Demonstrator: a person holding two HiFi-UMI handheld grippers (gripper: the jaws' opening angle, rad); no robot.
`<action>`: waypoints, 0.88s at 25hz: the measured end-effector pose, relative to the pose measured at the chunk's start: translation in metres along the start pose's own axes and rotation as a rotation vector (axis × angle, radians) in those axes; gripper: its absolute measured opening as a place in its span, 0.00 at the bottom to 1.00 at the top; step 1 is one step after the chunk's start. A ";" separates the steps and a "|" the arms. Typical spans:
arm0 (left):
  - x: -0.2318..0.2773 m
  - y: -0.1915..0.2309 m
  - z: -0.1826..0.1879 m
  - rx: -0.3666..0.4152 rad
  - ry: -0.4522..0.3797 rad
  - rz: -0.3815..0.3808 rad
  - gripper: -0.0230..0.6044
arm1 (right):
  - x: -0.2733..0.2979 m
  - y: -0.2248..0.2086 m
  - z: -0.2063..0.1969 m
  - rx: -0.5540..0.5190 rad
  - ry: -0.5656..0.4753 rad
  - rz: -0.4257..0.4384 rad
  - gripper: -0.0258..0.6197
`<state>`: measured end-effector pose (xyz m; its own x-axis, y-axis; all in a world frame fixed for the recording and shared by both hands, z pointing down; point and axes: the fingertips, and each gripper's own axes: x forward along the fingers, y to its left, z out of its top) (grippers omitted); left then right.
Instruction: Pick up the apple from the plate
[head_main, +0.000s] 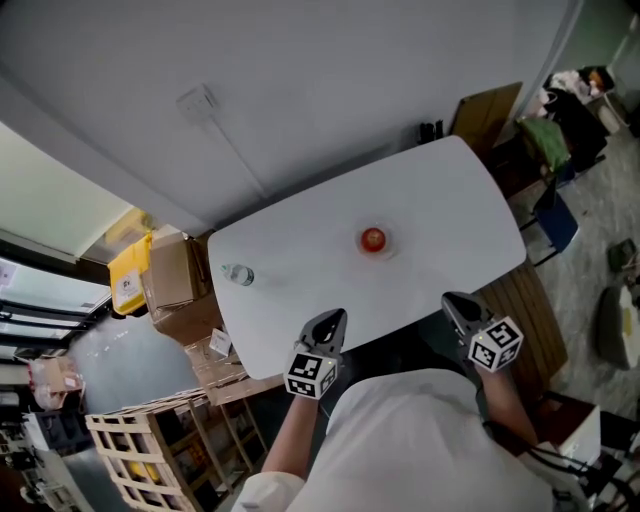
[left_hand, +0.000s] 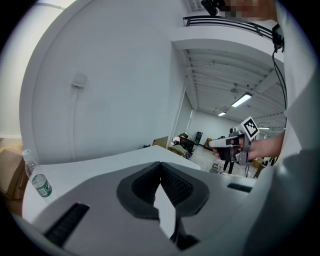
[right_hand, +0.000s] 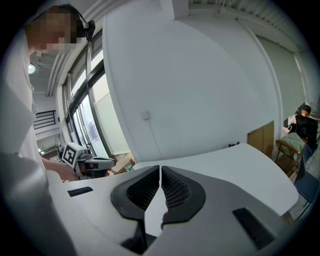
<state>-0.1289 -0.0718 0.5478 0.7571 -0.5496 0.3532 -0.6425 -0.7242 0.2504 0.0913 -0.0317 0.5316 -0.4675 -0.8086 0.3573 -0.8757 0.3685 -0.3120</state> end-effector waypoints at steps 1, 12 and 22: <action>0.003 0.000 0.001 0.000 0.000 0.006 0.04 | 0.002 -0.003 0.001 -0.001 0.004 0.009 0.10; 0.054 -0.003 0.007 -0.020 0.026 0.080 0.05 | 0.037 -0.045 0.015 -0.018 0.078 0.119 0.10; 0.137 0.013 -0.008 -0.028 0.097 0.098 0.19 | 0.059 -0.089 0.010 -0.003 0.170 0.195 0.10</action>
<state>-0.0350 -0.1531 0.6067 0.6763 -0.5734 0.4624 -0.7171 -0.6562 0.2350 0.1430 -0.1171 0.5720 -0.6413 -0.6330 0.4336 -0.7669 0.5117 -0.3873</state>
